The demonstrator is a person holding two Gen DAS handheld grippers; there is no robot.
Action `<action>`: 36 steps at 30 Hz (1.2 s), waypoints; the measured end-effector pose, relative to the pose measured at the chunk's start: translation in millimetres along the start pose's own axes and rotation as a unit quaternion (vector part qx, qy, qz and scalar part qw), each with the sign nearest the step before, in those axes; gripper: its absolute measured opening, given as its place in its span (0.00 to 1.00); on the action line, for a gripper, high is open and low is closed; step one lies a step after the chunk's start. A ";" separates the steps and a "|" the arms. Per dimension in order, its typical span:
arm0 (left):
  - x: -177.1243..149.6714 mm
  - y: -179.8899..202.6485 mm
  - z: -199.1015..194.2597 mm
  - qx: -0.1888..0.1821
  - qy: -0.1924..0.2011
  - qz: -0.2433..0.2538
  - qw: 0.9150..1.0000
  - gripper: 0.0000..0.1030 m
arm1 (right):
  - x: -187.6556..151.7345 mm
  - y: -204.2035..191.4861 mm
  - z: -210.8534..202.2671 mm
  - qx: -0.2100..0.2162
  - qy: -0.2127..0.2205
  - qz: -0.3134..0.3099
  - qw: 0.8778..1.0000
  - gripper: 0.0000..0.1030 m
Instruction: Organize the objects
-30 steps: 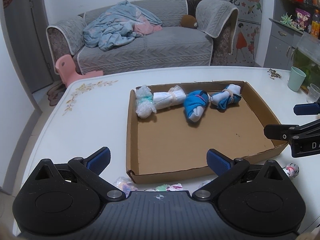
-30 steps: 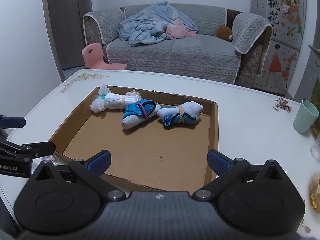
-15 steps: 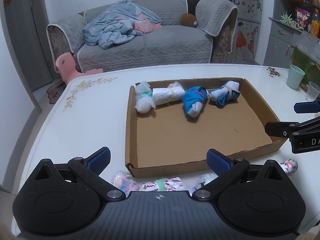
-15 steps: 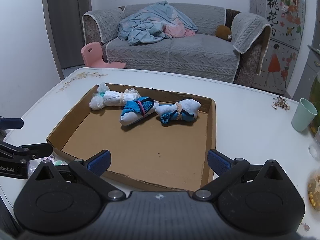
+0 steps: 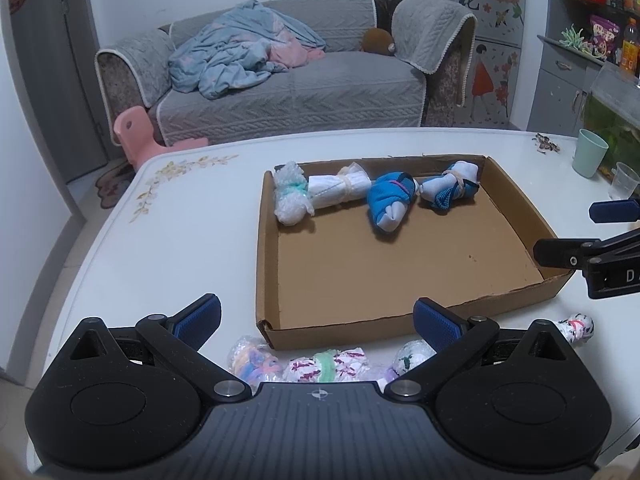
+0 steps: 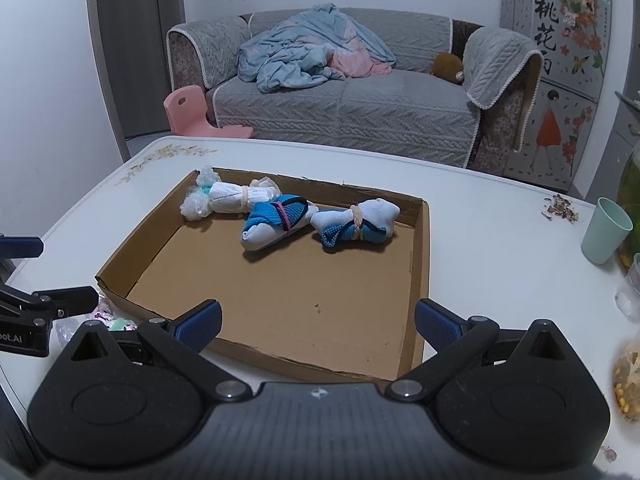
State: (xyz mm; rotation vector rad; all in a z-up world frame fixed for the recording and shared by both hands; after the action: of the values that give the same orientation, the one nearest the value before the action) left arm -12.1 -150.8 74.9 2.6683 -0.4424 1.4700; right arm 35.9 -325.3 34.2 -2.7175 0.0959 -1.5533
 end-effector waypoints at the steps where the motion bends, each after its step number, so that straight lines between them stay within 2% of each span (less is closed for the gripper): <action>1: -0.4 0.2 0.1 0.000 -0.001 0.000 1.000 1.00 | -0.1 0.0 -0.1 0.000 0.000 -0.001 1.000 0.99; 21: -11.5 -9.5 -18.0 0.004 -0.005 0.001 1.000 1.00 | -1.1 10.3 -9.8 -0.001 0.001 -0.004 1.000 0.99; 28: -54.5 -17.1 -50.5 0.008 -0.016 -0.027 0.999 1.00 | -18.5 27.6 -19.0 -0.011 -0.006 0.007 1.000 1.00; 32: -84.3 -10.5 -58.7 0.006 -0.035 -0.027 0.999 1.00 | -35.9 30.8 -18.3 -0.015 -0.016 -0.001 1.000 1.00; 36: -100.6 -9.8 -62.5 0.006 -0.032 -0.030 0.999 1.00 | -55.3 35.7 -16.9 -0.014 -0.030 -0.004 0.999 1.00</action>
State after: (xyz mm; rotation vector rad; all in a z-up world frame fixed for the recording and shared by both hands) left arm -111.1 -107.5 25.5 2.7177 -0.3551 1.3793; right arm -8.4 -357.3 -6.2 -2.7865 0.1088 -1.4822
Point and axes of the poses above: each gripper's, at about its wrist camera, not at the fingertips, and z roughly the way its jaws point, y to its right, x to its top, the point moved 2 cm from there along z, roughly the way its jaws point, and after that the axes turned 12 degrees about y, right-handed, at the moved point
